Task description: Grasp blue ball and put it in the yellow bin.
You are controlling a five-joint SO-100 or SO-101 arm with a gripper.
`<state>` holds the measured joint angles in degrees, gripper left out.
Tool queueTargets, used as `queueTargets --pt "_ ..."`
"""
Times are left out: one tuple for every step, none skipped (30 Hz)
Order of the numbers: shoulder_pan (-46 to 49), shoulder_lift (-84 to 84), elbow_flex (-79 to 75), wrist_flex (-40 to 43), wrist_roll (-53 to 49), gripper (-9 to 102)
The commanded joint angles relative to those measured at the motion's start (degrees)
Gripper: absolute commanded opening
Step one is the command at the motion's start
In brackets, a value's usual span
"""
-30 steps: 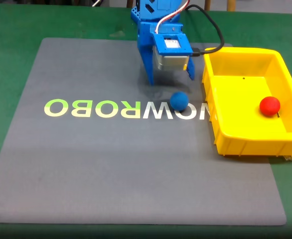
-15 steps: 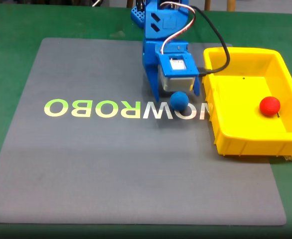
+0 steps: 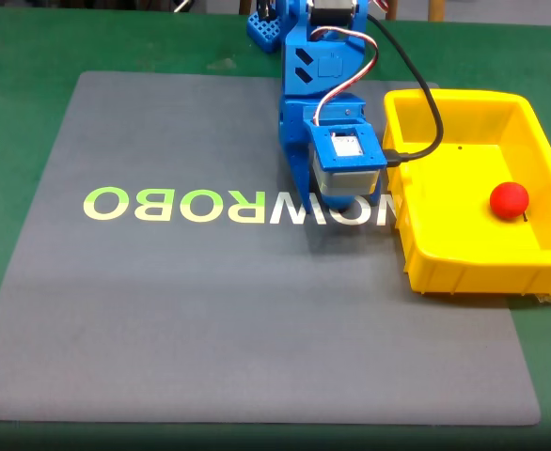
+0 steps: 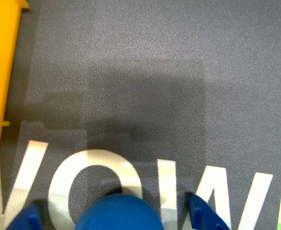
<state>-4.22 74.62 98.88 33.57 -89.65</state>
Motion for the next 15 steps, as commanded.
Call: queueTargets --pt "-0.8 0.6 -3.9 -1.7 0.9 32" --pt "-0.8 0.4 -4.0 -1.7 0.8 32" --pt "-0.9 0.3 -4.0 -1.7 0.7 30" --pt "-1.0 0.1 -4.0 -1.7 0.7 30" --pt "-1.1 -0.1 -4.2 -1.7 0.8 29" --pt "-1.1 -0.3 -4.3 -1.7 1.0 26" --pt "-1.1 -0.4 -4.5 -1.7 1.1 23" --pt "-1.1 -0.6 -4.6 -1.7 1.3 20" --pt "-1.1 -0.8 -4.7 -1.7 1.4 16" --pt "-1.1 -0.9 -4.7 -1.7 1.5 10" --pt "-1.1 -0.9 -4.7 -1.6 1.5 3" --pt "-1.1 -1.0 -4.7 -1.4 1.6 0" --pt "-1.1 -1.0 -4.7 -1.1 1.3 0" --pt "-1.1 -1.0 -4.7 -1.0 1.4 0" --pt "-1.1 -1.0 -4.7 -0.9 1.6 0"
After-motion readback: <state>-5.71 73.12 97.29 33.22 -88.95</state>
